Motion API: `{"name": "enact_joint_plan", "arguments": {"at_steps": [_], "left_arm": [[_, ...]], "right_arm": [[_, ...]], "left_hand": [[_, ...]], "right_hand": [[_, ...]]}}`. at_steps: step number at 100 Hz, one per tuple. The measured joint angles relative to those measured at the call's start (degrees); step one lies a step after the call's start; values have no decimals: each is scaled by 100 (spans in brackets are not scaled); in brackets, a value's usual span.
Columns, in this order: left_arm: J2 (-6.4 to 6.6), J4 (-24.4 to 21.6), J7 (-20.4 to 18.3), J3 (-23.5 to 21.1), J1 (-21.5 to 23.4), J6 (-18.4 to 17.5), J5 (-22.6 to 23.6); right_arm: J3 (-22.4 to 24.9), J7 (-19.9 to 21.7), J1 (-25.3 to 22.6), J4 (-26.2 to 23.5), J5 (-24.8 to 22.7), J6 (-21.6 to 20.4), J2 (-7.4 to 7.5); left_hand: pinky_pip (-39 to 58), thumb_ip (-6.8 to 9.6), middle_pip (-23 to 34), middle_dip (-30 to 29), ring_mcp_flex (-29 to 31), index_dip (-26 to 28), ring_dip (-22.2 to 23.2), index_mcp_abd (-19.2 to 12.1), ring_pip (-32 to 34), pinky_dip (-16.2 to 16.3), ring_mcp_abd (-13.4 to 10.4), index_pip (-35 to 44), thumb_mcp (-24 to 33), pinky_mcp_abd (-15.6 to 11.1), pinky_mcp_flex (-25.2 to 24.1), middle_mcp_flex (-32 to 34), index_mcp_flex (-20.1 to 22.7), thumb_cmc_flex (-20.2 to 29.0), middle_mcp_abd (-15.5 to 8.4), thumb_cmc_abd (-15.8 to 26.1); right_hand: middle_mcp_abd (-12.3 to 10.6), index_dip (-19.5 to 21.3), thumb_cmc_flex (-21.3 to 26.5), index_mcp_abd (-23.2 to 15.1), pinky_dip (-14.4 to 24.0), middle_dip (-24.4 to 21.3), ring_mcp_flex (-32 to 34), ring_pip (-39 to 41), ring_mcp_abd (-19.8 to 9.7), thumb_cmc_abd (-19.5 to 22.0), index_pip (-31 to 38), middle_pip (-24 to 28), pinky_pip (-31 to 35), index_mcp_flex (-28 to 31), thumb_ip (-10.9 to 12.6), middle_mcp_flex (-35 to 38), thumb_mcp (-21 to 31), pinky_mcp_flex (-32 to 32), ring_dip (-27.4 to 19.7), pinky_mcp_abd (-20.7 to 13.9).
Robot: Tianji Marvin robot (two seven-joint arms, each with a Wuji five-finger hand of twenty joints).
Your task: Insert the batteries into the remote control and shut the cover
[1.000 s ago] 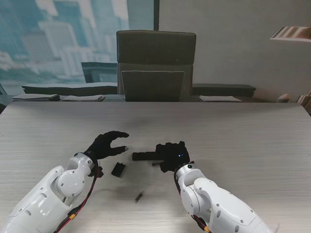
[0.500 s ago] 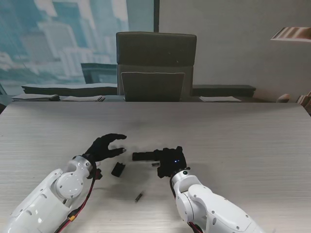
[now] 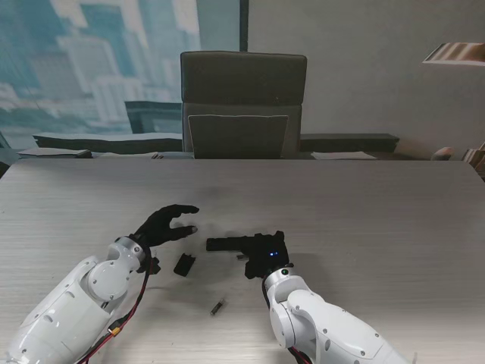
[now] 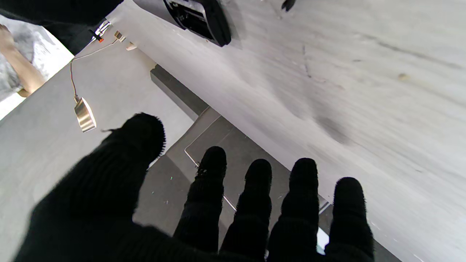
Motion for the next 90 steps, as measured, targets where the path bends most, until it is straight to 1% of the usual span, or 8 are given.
{"name": "enact_joint_plan", "arguments": {"at_steps": [13,17,27,33,37,57,72,90], "left_arm": [[-6,83,-26,35,-68,-35,-55],[-8,103,-35,45,-86,-42,-66],[-13,145,-52,64,-125,-60,-94],[-14,158,-61,70,-139,-72,-113],[-15,163,-66,73,-146,-80,-123],[-17,177,-78,80,-163,-91,-131],[-18,174,-97,80,-162,-67,-143],[-15,168,-134,83,-163,-53,-132]], "right_arm": [[-64,-18,30,74,23,33,-11],[-79,-18,38,75,23,47,-12],[-103,9,51,65,-1,63,-10],[-110,47,52,48,-47,67,-4],[-118,66,52,37,-75,73,1],[-157,80,52,12,-161,70,19],[-248,80,96,22,-257,42,52],[-347,101,197,84,-292,-1,62]], "left_hand": [[1,0,0,0,0,0,0,0,1,-24,0,0,0,0,0,0,0,0,0,0],[1,0,0,0,0,0,0,0,1,-24,0,0,0,0,0,0,0,0,0,0],[1,0,0,0,1,0,1,0,1,-25,0,0,0,0,0,0,0,0,0,0],[2,0,0,0,1,0,1,0,2,-25,0,0,0,0,-1,0,0,0,0,0],[3,0,0,0,1,0,1,0,2,-26,0,0,0,0,-1,0,0,0,0,0],[11,0,2,0,1,0,2,0,5,-33,0,0,0,0,-1,0,0,-1,0,0],[12,0,2,0,2,0,2,2,42,-34,0,0,0,0,-1,0,0,-1,0,0],[68,0,2,0,2,0,5,2,51,-34,0,0,0,0,-1,0,0,-1,0,0]], "right_hand": [[0,0,0,2,2,1,0,5,0,71,35,8,0,-104,0,0,-5,14,0,-2],[0,-227,89,30,3,1,0,5,0,73,167,8,0,-104,-7,0,-7,15,0,-4],[0,-1011,278,114,15,1,0,9,-2,-100,487,10,0,-57,-514,0,-56,16,0,-6],[0,-1269,282,139,22,1,0,19,-3,-200,709,13,0,-45,-690,0,-64,39,0,-7],[-2,-1382,342,154,23,1,0,19,-4,-229,842,22,0,8,-693,0,-57,49,0,-7],[-11,-1396,466,203,27,-11,74,21,-5,-336,1649,70,3,446,-740,115,59,79,0,-9],[-26,-1396,630,372,27,-424,223,21,-7,-336,1728,139,2,447,-740,242,176,159,0,-9],[-77,-1376,755,422,28,-499,280,21,-7,-324,1963,146,3,484,-740,282,287,203,0,-9]]}}
